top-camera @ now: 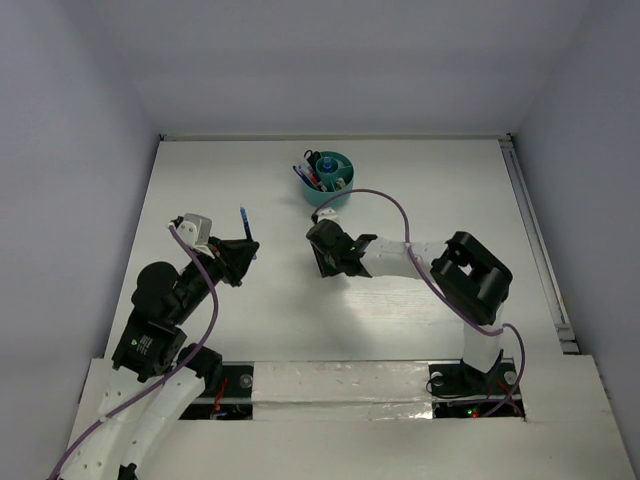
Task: Sort the stationery into containers
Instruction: Close the pen cap on the pen.
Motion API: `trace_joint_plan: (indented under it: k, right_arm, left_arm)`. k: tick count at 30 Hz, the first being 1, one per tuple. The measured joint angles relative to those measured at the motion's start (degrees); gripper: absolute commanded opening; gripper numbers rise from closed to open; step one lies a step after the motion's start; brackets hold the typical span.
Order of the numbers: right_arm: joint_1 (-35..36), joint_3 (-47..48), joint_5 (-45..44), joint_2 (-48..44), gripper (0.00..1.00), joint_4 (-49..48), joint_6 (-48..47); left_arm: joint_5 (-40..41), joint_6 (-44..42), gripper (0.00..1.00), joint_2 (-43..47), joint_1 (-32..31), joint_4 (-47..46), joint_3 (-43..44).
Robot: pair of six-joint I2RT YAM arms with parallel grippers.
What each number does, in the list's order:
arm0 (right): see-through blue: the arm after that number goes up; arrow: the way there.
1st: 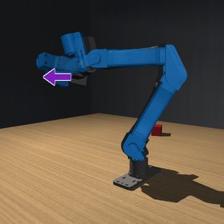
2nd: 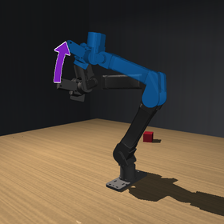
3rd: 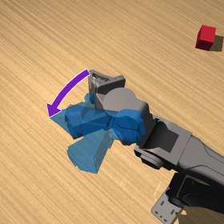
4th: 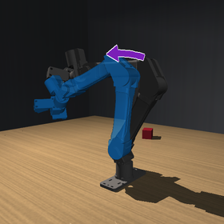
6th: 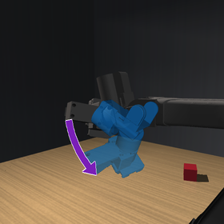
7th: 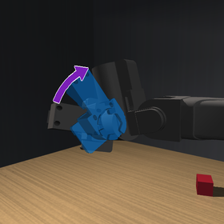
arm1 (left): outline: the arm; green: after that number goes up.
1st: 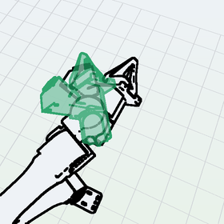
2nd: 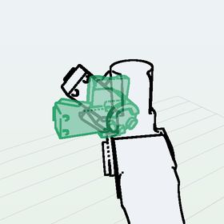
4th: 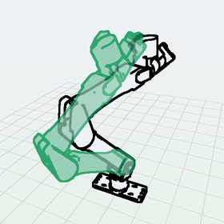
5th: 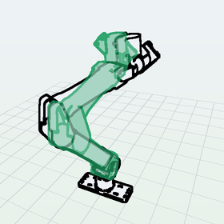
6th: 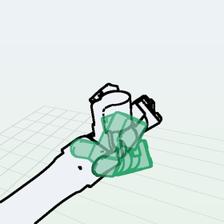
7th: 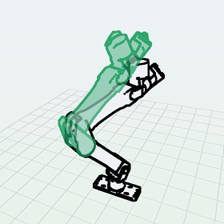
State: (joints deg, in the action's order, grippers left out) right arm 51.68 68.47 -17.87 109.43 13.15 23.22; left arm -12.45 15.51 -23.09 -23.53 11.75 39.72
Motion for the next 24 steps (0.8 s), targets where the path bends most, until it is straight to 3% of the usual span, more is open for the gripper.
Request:
trace_joint_plan:
  k: [4,7,11,18,24]
  right_arm:
    - [0.6,0.7,-1.8,0.5,0.43,1.2,0.6]
    - [0.6,1.4,-2.3,0.9,0.34,1.8,1.1]
    - [0.6,2.4,-3.5,1.6,0.00,2.5,1.2]
    - [0.9,1.1,-4.5,0.7,0.00,1.4,1.2]
    - [0.8,-9.8,-1.4,-8.9,0.00,-2.7,0.9]
  left_arm:
    - [-0.6,0.0,0.00,0.1,0.0,-0.2,0.0]
    - [-0.7,0.0,0.00,0.1,0.0,-0.4,0.0]
    - [-0.9,0.0,0.00,0.1,0.0,-0.4,0.0]
    - [-2.8,1.1,0.00,-0.8,0.0,-1.9,-0.6]
    - [-7.5,4.7,0.00,-4.0,0.0,-5.4,-2.8]
